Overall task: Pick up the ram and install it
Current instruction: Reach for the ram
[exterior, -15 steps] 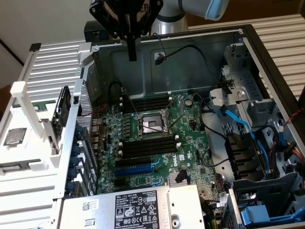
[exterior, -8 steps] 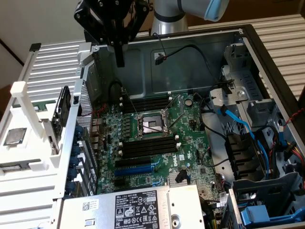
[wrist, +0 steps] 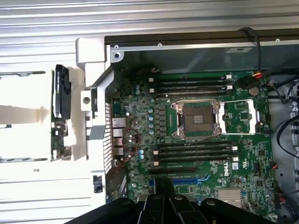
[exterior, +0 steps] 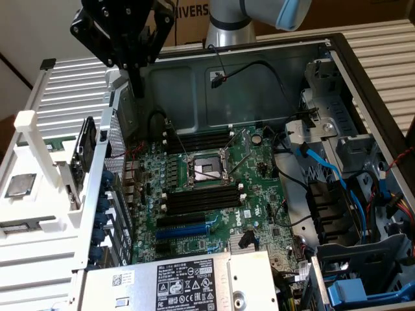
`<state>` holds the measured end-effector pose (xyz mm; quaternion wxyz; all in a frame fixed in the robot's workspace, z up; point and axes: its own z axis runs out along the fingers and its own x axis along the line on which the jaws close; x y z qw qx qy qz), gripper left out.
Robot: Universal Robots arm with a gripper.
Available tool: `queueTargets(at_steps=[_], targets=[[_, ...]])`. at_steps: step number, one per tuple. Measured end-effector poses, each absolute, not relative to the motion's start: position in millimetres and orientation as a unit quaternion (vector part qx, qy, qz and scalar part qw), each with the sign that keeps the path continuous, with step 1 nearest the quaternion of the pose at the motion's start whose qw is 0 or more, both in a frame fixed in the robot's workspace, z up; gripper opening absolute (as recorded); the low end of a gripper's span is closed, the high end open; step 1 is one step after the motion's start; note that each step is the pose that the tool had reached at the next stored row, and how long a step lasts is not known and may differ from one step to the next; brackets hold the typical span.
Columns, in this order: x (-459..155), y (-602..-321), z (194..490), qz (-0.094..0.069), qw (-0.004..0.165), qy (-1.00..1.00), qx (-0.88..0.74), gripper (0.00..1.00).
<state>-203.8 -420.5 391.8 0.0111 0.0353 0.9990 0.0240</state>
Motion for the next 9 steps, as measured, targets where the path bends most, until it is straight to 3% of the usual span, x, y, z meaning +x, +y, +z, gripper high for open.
queueTargets(at_steps=[9], targets=[[-245, -423, 391, 0.024, 0.011, 0.999, 0.035, 0.1]])
